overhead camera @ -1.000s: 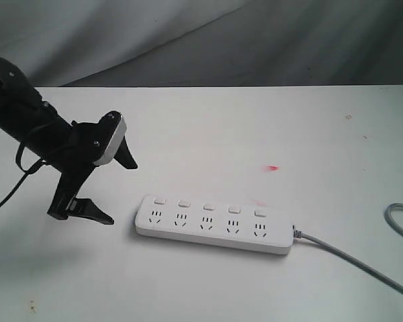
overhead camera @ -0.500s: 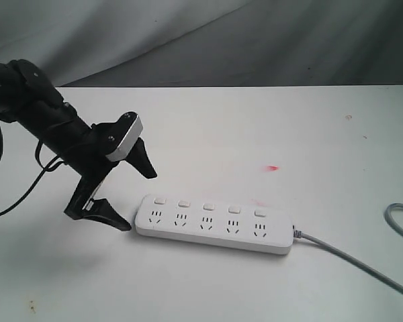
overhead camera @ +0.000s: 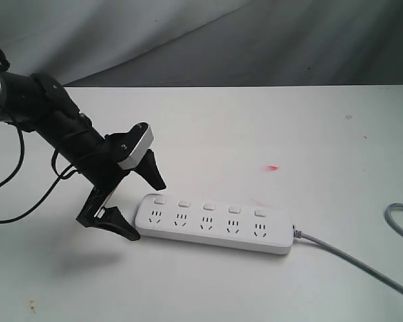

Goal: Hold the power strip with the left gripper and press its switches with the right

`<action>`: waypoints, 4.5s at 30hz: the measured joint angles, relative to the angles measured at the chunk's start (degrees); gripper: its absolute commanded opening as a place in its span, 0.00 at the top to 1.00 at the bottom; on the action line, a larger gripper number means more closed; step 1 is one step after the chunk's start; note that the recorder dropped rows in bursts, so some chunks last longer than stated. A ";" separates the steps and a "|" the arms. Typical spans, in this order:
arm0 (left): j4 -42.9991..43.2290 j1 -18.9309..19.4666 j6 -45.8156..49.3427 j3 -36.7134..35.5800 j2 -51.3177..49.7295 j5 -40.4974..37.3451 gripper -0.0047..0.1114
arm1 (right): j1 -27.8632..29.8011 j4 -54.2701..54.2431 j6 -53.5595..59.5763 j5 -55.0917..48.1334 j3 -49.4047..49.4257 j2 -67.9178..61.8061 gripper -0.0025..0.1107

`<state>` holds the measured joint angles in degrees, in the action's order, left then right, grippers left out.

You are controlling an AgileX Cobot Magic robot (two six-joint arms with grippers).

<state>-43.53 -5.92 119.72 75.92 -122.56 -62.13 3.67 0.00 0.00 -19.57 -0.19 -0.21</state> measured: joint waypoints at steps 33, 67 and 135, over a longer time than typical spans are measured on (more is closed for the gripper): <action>-2.80 0.00 0.00 0.00 -1.54 3.34 0.66 | 0.00 0.00 0.00 0.00 0.00 0.00 0.98; -2.80 0.00 0.00 0.00 -1.54 3.34 0.66 | 0.00 0.00 0.00 0.00 0.00 0.00 0.98; -3.02 0.00 0.00 0.00 -1.54 3.57 0.66 | 0.00 -20.96 -8.45 14.13 -35.61 -27.16 0.98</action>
<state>-46.55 -5.92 119.72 75.92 -124.10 -58.56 3.67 -20.96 -8.45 -5.44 -35.80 -27.37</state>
